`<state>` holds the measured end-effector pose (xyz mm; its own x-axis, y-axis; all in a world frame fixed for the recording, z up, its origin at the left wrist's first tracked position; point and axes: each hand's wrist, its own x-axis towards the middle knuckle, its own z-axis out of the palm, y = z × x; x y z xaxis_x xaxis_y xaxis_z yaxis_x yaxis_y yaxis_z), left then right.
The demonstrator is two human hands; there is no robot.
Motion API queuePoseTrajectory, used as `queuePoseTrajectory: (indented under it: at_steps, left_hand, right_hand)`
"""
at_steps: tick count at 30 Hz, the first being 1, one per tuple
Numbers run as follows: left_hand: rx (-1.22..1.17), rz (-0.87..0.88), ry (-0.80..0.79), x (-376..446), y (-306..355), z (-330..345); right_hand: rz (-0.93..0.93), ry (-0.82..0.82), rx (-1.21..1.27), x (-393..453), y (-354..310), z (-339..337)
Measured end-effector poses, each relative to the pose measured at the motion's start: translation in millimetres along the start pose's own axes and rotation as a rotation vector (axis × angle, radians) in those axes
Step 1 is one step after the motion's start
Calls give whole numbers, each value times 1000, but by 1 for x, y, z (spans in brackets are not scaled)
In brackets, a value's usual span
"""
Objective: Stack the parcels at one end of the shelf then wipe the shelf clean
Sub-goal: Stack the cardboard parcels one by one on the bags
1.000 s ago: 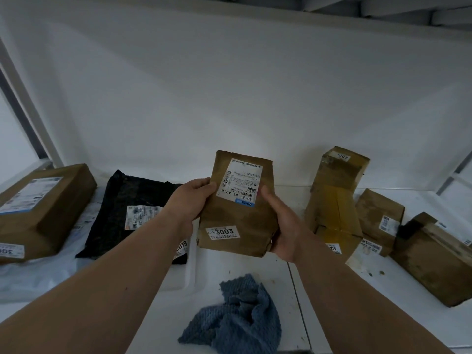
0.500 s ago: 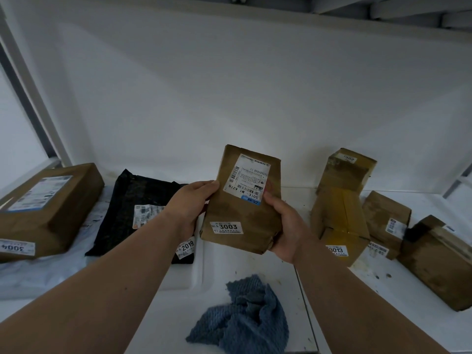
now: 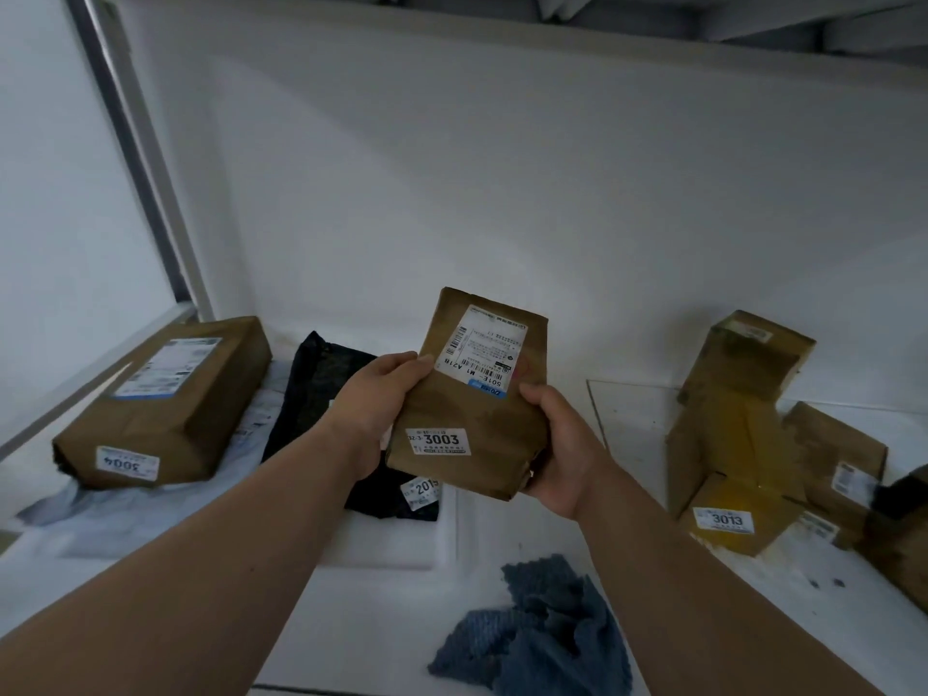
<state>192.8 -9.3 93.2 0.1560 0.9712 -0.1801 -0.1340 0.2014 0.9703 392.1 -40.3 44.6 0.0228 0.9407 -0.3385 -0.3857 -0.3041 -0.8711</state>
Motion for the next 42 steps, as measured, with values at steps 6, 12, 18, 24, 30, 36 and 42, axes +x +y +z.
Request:
queuePoseTrajectory:
  at_steps: [6, 12, 18, 24, 30, 36, 42]
  left_hand:
    - [-47, 41, 130, -1, 12, -52]
    - [-90, 136, 205, -14, 39, -113]
    - [-34, 251, 373, -24, 64, -186]
    - [14, 296, 545, -24, 77, -243]
    - [36, 229, 625, -14, 65, -277]
    - [29, 128, 622, -6, 45, -289]
    - [121, 77, 638, 7, 43, -296]
  right_hand:
    - [24, -78, -22, 11, 6, 59]
    - [-26, -232, -17, 23, 3, 137]
    - [-17, -336, -61, 28, 6, 230]
    - [-41, -365, -135, 35, 13, 295]
    - [-30, -389, -352, 57, 36, 323]
    - [-4, -370, -598, 71, 51, 325]
    - [-63, -323, -596, 74, 50, 327]
